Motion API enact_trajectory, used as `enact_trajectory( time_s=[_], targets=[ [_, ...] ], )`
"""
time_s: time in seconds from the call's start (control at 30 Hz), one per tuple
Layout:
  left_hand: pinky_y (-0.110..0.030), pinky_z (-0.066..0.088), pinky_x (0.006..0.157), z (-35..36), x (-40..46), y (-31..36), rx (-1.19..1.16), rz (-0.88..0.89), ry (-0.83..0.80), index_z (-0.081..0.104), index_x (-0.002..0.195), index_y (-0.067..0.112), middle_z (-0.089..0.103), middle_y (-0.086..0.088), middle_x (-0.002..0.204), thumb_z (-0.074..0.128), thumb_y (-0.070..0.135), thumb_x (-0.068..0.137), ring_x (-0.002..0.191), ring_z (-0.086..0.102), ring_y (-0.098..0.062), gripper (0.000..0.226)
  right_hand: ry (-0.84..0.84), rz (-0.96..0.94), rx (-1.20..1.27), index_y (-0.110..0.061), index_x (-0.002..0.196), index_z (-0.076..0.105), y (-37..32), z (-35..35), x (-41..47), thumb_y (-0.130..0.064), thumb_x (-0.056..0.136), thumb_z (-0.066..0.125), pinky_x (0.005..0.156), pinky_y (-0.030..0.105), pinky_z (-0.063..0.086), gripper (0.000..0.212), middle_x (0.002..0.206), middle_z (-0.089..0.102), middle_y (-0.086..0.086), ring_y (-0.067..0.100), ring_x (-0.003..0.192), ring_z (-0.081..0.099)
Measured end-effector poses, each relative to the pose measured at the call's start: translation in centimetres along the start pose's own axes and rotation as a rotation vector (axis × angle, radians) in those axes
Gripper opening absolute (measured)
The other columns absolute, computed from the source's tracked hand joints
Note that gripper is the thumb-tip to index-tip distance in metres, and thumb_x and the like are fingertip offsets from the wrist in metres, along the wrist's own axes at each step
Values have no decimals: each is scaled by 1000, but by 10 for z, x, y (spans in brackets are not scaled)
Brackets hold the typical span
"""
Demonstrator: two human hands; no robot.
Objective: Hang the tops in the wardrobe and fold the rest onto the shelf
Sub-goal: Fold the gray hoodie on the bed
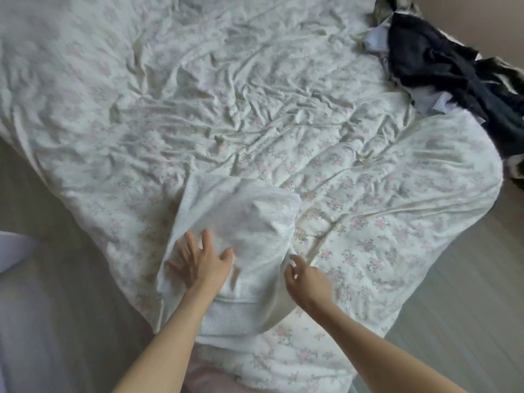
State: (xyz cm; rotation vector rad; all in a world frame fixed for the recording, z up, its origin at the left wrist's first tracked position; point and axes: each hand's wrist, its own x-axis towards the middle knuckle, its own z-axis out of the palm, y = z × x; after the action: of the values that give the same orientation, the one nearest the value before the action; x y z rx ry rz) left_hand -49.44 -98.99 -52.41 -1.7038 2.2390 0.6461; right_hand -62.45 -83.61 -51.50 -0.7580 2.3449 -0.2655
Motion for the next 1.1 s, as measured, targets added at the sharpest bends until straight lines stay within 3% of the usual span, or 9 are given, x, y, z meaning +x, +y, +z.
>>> enact_trajectory(
  time_s=[0.1,0.17,0.3,0.43,0.6,0.73,0.83,1.0,1.1],
  targets=[
    [-66,5,109,-4,5,21,74,188,184,38,142,18,20,-14,153,60,44,84,142,12,-31,67,0,16,331,-14,142,34,-15,-22,31,-39,98,38,79,30,44,50,118,62,1,21,103,60],
    [-65,-2,109,-6,14,32,115,287,188,31,146,20,12,-11,157,57,46,85,144,6,-29,71,-66,106,697,-13,139,34,-23,-33,52,-37,95,49,89,34,45,53,108,59,1,19,99,57],
    [-64,-4,110,-10,47,46,159,360,100,12,150,31,-4,0,159,47,54,88,145,-9,-25,75,-237,249,1127,-33,95,47,-28,-41,87,-36,86,64,81,36,46,20,95,56,-16,1,84,53],
    [-59,-1,114,-25,68,48,61,341,4,12,150,30,-2,4,159,46,52,90,145,-8,-21,73,-161,158,1238,-13,119,57,-43,-29,94,-15,81,71,77,25,53,40,106,68,0,11,93,66],
    [-47,13,117,-76,78,63,-351,391,75,32,146,25,21,2,157,39,69,71,145,12,-19,87,-226,-100,1080,-17,145,29,-79,-26,68,-17,84,69,110,32,34,73,144,40,-2,10,132,40],
    [-56,9,115,-99,75,66,-192,212,1,33,139,43,6,11,158,41,90,50,146,-3,-25,101,-370,-296,1076,-9,149,12,-104,-24,48,1,87,53,108,32,36,75,151,32,9,3,135,33],
    [-59,22,109,-92,70,56,-17,98,84,46,127,33,10,5,153,66,65,63,141,4,-35,74,-489,-282,1065,-16,151,4,-113,-13,38,1,90,48,116,29,23,77,157,18,-3,-3,139,19],
    [-41,29,110,-88,71,17,-176,-123,36,43,129,18,12,-16,151,69,34,76,135,24,-36,61,-393,-240,574,-10,150,1,-98,26,12,-40,86,61,114,19,9,93,158,8,1,10,144,8],
    [-29,33,97,-90,73,5,-229,-61,2,56,109,11,48,-14,128,65,22,80,125,37,-29,32,-390,-181,459,-11,149,-11,-93,47,-8,-57,74,66,118,32,10,117,158,-6,2,16,145,-1]
  ],
)
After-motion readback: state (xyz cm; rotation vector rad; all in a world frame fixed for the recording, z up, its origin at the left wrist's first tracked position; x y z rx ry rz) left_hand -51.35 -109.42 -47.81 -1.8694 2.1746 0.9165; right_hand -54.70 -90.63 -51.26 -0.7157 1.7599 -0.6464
